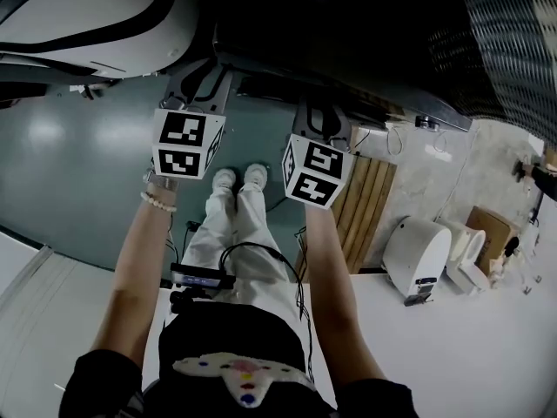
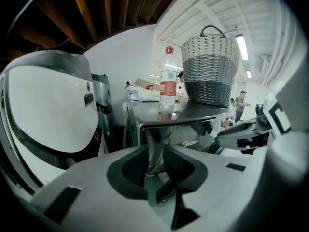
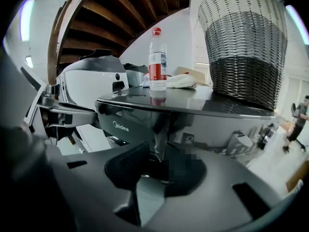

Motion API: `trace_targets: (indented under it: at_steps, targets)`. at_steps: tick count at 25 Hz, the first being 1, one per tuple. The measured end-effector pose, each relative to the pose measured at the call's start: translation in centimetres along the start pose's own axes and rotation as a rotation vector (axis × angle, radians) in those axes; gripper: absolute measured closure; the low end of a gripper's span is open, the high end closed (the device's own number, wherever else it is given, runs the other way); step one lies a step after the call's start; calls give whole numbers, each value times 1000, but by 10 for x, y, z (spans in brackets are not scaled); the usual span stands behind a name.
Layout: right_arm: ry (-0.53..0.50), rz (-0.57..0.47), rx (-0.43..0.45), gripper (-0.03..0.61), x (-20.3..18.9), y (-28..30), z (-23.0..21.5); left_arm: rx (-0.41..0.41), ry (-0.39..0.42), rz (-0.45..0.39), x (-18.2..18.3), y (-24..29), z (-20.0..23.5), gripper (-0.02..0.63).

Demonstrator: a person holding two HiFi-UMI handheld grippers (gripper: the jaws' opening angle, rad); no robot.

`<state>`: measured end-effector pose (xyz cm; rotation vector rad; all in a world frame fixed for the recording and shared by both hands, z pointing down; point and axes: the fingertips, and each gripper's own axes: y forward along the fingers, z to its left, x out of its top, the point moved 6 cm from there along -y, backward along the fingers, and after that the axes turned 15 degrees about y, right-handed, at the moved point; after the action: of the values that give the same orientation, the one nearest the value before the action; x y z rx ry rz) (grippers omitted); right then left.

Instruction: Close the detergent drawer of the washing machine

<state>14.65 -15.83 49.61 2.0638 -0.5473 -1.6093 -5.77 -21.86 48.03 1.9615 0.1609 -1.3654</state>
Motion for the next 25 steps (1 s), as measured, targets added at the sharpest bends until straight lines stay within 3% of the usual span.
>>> trace_targets:
  at_steps: [2,4,12,25]
  targets:
    - [-14,-10,7,542,0,-9,1,-1,45,-24,11,-9,-5,551]
    - [-21,-9,20,573,1,-17,2,-5,58,-34,18,-16,-10,588]
    - [-65,-16,77,574,12,-53,10,-37,70,-81,44,-53,-29,603]
    - [-67,-145,176,574,56,-130,20,-58,113,-179,96,-123,-50,603]
